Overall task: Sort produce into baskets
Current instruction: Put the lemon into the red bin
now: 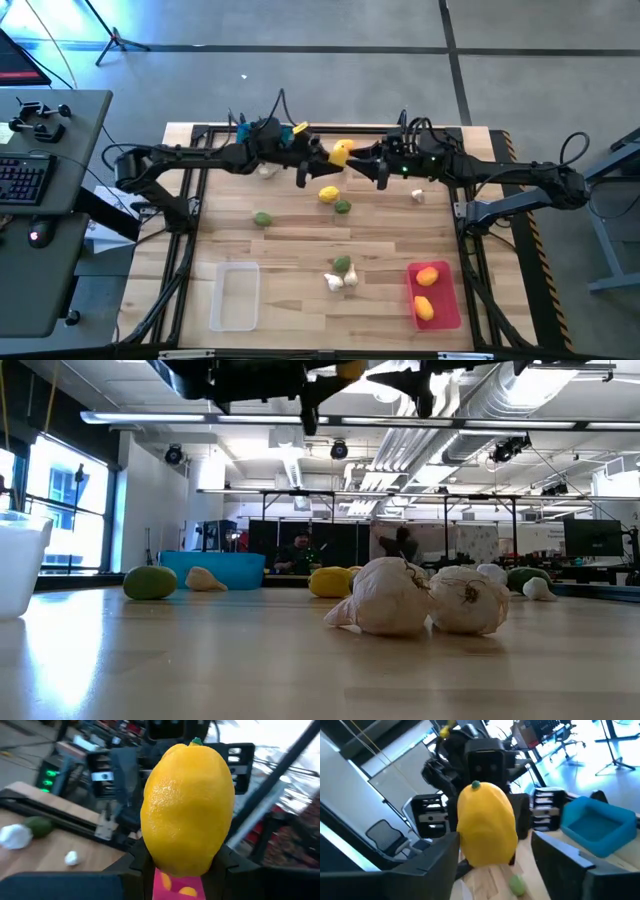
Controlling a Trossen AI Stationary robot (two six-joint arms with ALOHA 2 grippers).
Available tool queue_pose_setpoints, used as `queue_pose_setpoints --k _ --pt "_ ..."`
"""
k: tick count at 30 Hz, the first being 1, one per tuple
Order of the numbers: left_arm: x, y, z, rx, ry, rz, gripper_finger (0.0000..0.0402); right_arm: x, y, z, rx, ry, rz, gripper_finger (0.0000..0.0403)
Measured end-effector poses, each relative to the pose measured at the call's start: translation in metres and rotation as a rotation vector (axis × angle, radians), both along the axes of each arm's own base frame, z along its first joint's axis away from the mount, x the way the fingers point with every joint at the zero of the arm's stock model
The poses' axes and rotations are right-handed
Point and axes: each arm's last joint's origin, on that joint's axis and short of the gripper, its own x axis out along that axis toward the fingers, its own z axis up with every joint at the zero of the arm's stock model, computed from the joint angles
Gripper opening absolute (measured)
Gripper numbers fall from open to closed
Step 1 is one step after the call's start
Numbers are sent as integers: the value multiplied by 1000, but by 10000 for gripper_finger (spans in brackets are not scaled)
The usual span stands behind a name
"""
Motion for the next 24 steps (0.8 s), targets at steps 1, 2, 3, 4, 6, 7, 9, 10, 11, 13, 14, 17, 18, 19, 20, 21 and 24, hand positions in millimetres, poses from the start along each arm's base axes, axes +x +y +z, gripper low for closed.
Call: queue_pose_setpoints --k 1,2,3,4,6,7,9,10,11,13,14,17,18,19,20,21,24 --pt "3 1 2 2 -8 -25 93 0 0 1 -3 -14 0 248" --pt "6 2 3 1 -11 -43 93 0 0 3 -7 -33 -1 254" --pt "8 3 3 -3 -7 -64 93 0 0 4 -13 -43 -2 260" --pt "10 4 2 -9 -3 -80 93 0 0 6 -27 -55 -4 265" --pt "13 5 0 -26 9 -103 93 0 -1 10 -59 -94 -22 273" --pt "14 5 -1 -31 10 -111 93 0 -1 11 -78 -107 -32 275" --pt "15 5 -1 -33 11 -121 93 -1 -1 13 -102 -118 -46 276" --pt "15 5 -1 -33 10 -121 93 -1 -1 13 -107 -118 -50 277" --pt "15 5 -1 -33 10 -121 93 -1 -1 13 -108 -118 -52 277" --pt "15 5 -1 -39 10 -114 93 -1 -1 13 -107 -117 -52 277" --pt "15 5 -1 -46 11 -105 93 -1 -1 13 -107 -116 -52 277" --pt "15 7 0 -71 14 -63 93 -1 -1 13 -107 -116 -51 277" --pt "15 7 0 -73 15 -60 93 -1 -1 13 -104 -116 -51 277" --pt "15 7 0 -73 15 -56 93 -1 -1 12 -103 -114 -51 277" --pt "15 6 0 -73 14 -52 93 -1 -1 12 -102 -111 -51 277" --pt "16 6 0 -73 12 -48 93 -1 -1 12 -101 -110 -51 277" --pt "17 4 2 -80 8 -38 93 0 -2 12 -101 -111 -51 277"
